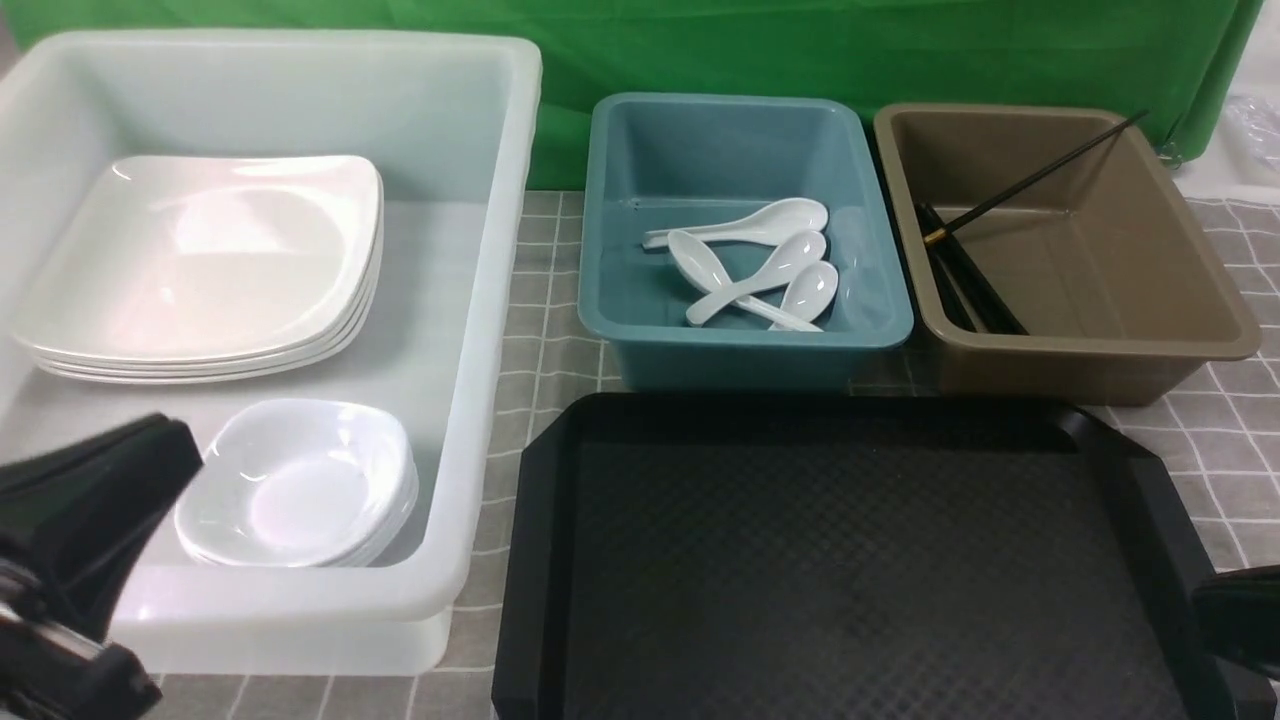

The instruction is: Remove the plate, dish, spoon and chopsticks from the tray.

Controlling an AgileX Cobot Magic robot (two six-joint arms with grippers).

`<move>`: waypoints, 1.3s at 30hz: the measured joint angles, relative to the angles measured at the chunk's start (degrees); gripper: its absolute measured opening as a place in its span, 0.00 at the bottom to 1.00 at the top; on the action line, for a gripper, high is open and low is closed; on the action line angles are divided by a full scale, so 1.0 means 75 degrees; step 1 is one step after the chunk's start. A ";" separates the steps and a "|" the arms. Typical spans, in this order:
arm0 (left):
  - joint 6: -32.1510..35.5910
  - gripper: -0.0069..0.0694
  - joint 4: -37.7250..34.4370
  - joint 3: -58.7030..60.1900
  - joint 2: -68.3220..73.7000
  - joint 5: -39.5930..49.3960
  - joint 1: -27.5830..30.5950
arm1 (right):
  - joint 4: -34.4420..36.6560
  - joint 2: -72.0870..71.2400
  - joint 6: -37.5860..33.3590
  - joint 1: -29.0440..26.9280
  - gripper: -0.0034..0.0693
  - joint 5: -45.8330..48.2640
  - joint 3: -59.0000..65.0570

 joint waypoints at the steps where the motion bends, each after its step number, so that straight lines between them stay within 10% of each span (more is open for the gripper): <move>1: 0.0000 0.10 0.0075 0.0081 0.0000 0.0000 0.0000 | 0.0000 0.0000 0.0000 0.0000 0.10 0.0000 0.0000; 11: 0.0028 0.10 0.0414 0.0859 0.0000 0.0016 0.0000 | -0.0133 -0.0093 -0.0274 -0.0283 0.13 0.0000 0.0000; 25: 0.0028 0.10 0.0584 0.1100 0.0000 0.0046 0.0000 | 0.0638 -0.3798 -0.3170 -0.5712 0.07 -0.4914 0.4966; 39: 0.0021 0.10 0.0601 0.1114 -0.0007 0.0066 0.0000 | 0.0983 -0.5450 -0.2993 -0.5943 0.07 -0.4822 0.6783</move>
